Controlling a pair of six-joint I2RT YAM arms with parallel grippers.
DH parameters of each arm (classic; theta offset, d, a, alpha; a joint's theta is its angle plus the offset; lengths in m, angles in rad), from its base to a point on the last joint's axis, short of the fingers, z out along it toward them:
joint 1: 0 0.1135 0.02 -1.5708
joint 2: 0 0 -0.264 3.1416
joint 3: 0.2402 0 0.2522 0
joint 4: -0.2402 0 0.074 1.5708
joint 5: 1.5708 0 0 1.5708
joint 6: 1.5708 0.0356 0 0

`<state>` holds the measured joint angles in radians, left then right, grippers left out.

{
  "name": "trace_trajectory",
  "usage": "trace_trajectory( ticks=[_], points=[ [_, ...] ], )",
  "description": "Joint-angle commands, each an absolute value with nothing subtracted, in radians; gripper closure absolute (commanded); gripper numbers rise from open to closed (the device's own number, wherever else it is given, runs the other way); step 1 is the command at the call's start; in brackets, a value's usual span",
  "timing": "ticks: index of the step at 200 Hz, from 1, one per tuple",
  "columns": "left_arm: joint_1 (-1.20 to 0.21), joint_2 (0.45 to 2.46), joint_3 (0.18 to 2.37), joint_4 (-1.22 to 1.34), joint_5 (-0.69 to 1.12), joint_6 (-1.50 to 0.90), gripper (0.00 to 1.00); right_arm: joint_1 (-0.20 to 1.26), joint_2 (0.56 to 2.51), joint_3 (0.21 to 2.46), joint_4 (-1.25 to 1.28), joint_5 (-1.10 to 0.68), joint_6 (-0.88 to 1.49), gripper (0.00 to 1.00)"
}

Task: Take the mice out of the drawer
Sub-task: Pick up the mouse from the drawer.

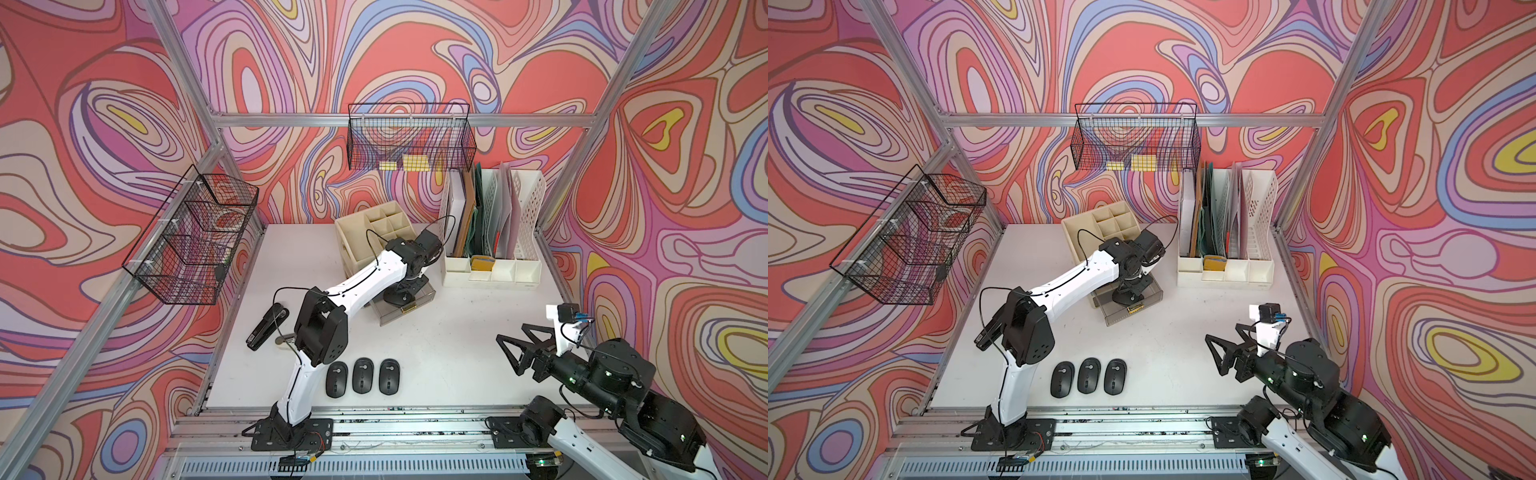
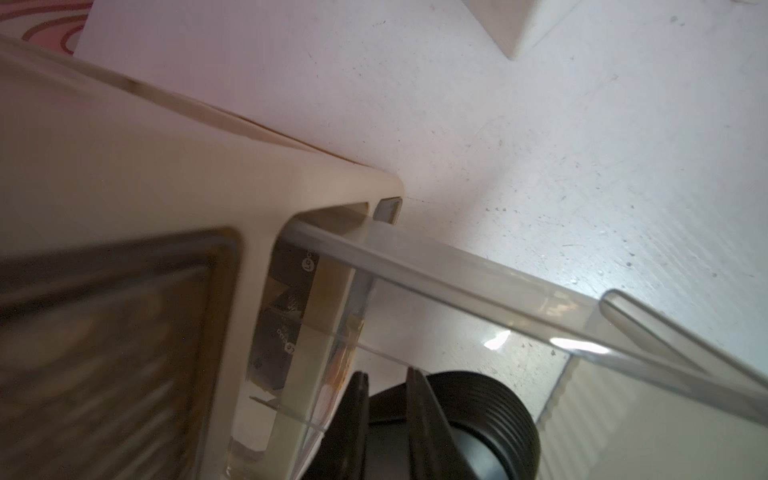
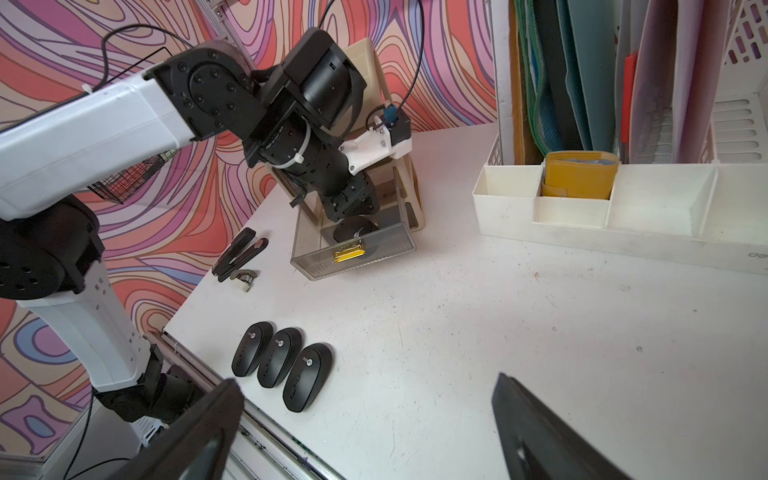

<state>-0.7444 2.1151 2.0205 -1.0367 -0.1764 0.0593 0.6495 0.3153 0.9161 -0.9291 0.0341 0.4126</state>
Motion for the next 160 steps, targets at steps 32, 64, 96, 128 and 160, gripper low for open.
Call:
trace_trajectory(
  ticks=[32, 64, 96, 128, 160],
  points=[
    [-0.729, 2.014, 1.957, -1.079, -0.109, 0.165, 0.41, 0.653, 0.322, 0.91, -0.93, 0.042, 0.416, 0.02],
    [-0.72, 2.014, 1.922, -1.103, -0.099, 0.192, 0.35, 0.654, 0.321, 0.91, -0.931, 0.046, 0.417, 0.02],
    [-0.717, 2.032, 1.92, -1.123, -0.104, 0.198, 0.32, 0.653, 0.318, 0.91, -0.931, 0.047, 0.42, 0.02],
    [-0.711, 2.041, 1.924, -1.13, -0.08, 0.202, 0.3, 0.654, 0.319, 0.91, -0.933, 0.048, 0.42, 0.02],
    [-0.704, 2.059, 1.937, -1.148, -0.032, 0.211, 0.27, 0.654, 0.324, 0.911, -0.932, 0.05, 0.421, 0.02]
  ],
)
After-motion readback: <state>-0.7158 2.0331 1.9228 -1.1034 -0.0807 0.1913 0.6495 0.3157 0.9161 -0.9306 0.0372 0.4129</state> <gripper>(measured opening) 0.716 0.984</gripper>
